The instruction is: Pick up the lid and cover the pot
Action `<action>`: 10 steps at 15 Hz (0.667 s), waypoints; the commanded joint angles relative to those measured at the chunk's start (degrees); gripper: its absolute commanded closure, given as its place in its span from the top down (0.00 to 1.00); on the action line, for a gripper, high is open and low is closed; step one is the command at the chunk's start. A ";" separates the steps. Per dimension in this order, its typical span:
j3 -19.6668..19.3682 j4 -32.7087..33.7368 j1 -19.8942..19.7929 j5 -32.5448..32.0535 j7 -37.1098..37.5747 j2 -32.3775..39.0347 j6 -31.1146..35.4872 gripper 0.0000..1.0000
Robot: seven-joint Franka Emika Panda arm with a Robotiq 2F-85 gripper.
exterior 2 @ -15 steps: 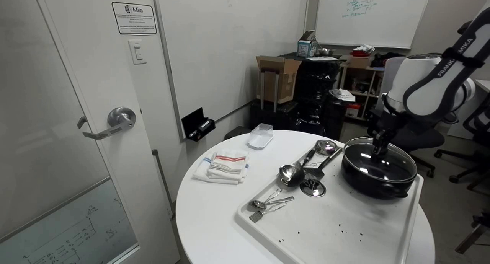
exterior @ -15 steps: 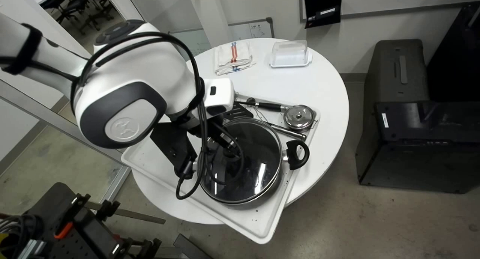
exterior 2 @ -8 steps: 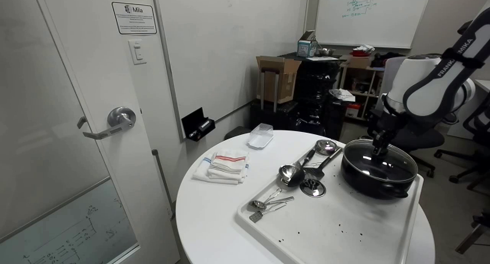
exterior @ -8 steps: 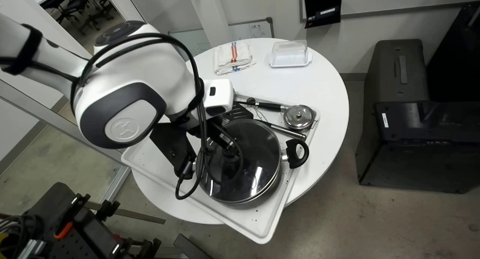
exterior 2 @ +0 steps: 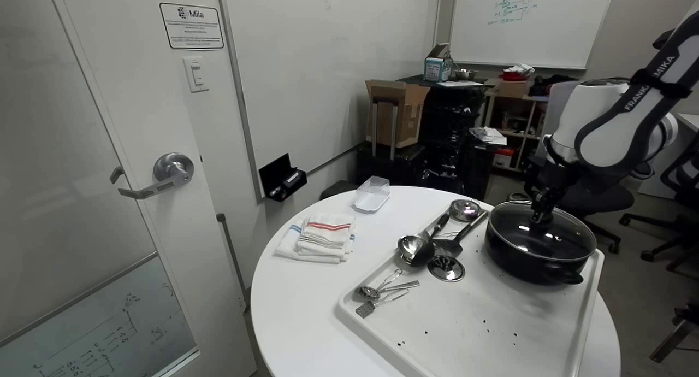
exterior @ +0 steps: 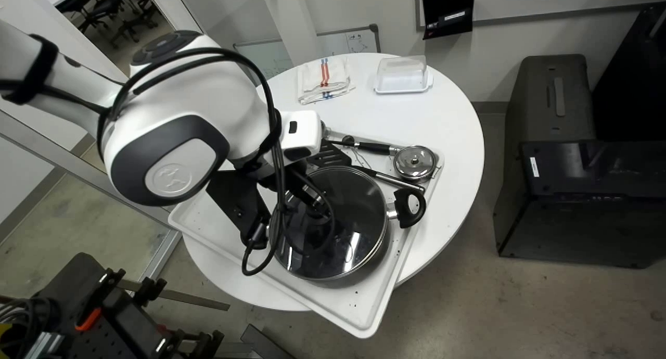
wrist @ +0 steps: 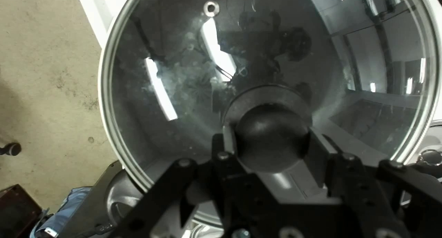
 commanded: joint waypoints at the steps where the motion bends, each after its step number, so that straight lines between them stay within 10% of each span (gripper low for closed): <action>1: 1.11 -0.75 -0.78 0.78 0.29 -0.81 0.21 0.76; 4: 1.71 -0.85 -1.10 0.94 0.05 -1.17 0.29 0.98; 10: 3.39 -1.52 -1.85 1.15 -0.48 -2.21 0.17 1.00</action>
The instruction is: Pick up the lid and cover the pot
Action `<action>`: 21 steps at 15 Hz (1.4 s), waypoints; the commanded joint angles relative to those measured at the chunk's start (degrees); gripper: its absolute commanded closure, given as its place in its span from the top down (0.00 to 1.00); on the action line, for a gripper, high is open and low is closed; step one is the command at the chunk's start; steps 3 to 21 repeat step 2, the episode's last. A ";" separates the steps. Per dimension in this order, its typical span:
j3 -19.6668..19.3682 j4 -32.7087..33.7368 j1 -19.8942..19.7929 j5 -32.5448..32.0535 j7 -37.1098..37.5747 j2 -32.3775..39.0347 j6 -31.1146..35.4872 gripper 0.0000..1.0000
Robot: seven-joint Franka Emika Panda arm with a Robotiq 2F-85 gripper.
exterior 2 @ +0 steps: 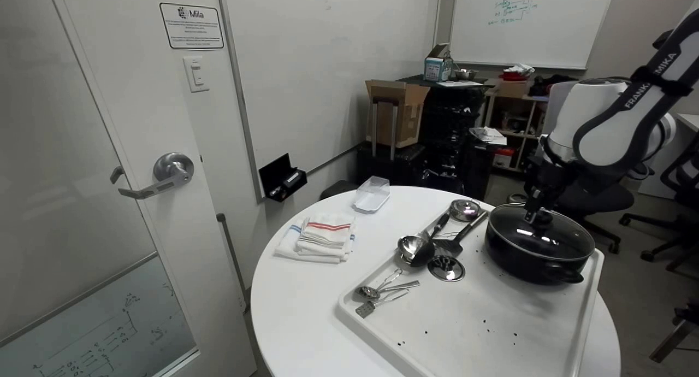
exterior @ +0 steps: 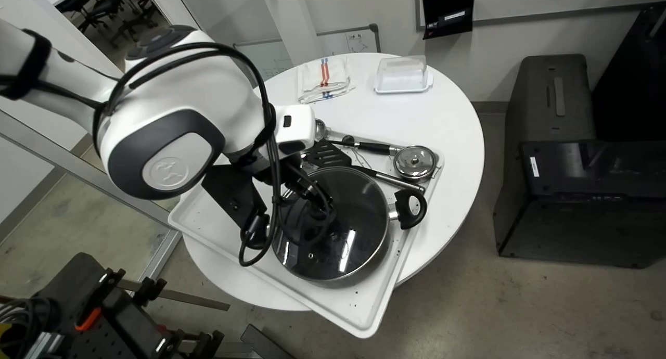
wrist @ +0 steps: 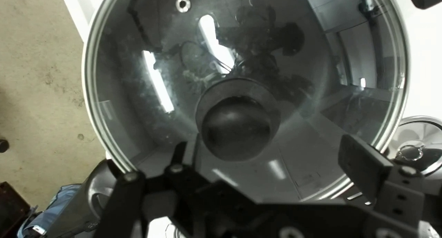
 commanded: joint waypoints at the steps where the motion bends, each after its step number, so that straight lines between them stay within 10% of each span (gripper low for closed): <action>1: 1.36 -1.45 -1.20 1.02 -0.48 -1.73 0.14 1.00; 21: 1.26 -1.45 -1.12 1.01 -0.32 -1.76 -0.02 1.00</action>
